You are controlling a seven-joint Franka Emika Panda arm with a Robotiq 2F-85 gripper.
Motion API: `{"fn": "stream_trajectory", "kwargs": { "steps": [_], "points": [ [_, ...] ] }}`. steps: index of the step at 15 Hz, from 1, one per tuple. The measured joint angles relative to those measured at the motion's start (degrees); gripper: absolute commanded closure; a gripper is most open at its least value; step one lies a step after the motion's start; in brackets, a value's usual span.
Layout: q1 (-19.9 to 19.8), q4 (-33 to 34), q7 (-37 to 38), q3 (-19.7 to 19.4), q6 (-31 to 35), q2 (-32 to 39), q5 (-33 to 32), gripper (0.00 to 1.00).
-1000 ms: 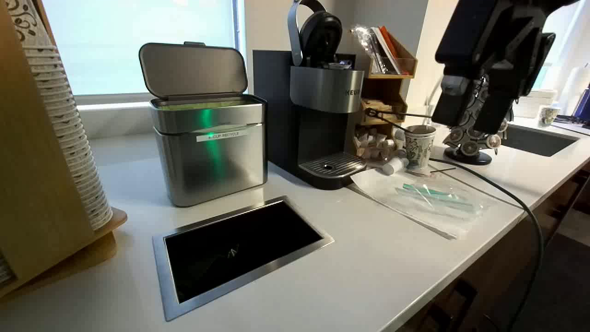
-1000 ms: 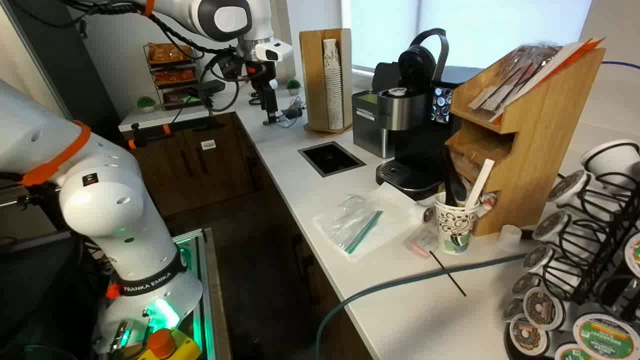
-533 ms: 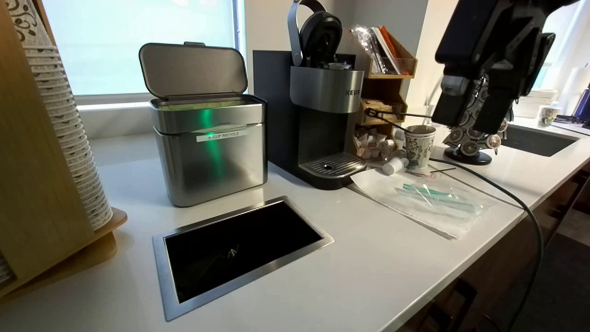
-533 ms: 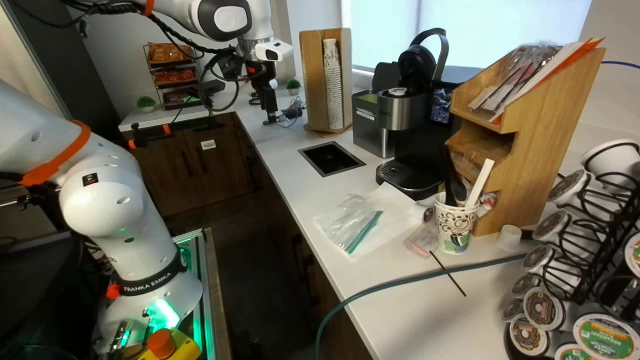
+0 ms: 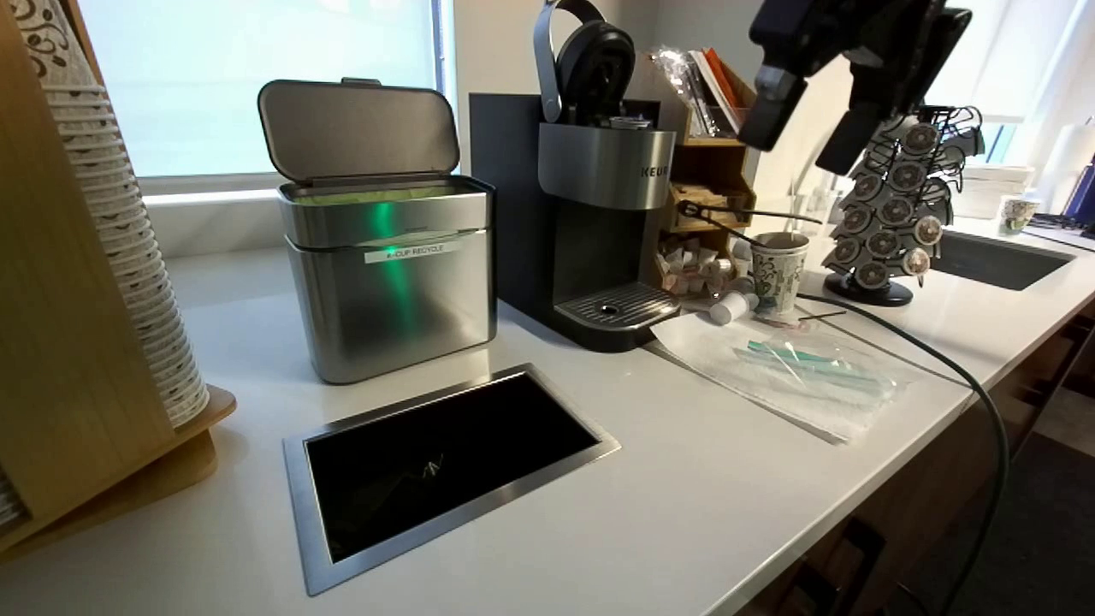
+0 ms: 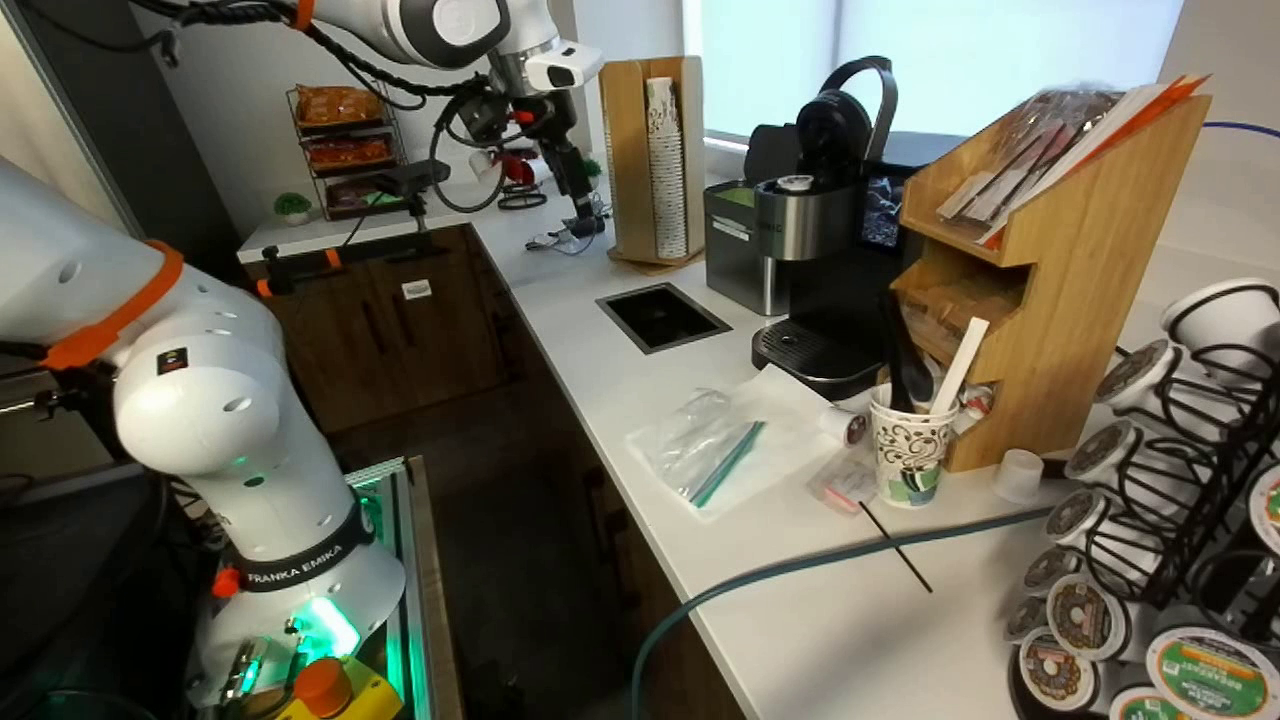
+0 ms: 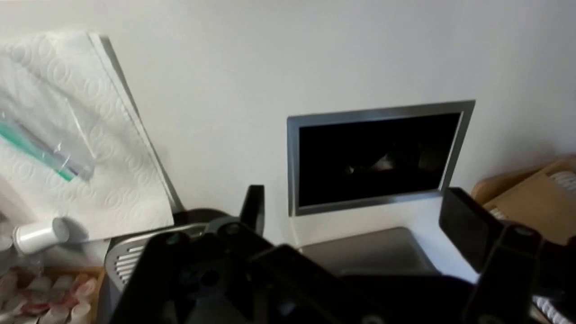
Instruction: Close the coffee marker
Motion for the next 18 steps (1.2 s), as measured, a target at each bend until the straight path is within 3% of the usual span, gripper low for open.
{"fn": "stream_trajectory", "kwargs": {
  "steps": [6, 13, 18],
  "points": [
    [-4.4, 3.3, 0.0, -0.1, 8.8, 1.9, -6.4, 0.00],
    [-8.0, 11.2, -0.6, -0.6, 18.8, 8.8, -13.6, 0.00],
    [-11.3, 19.0, 0.6, -0.2, 19.7, 11.4, -22.8, 0.00]
  ]
}}
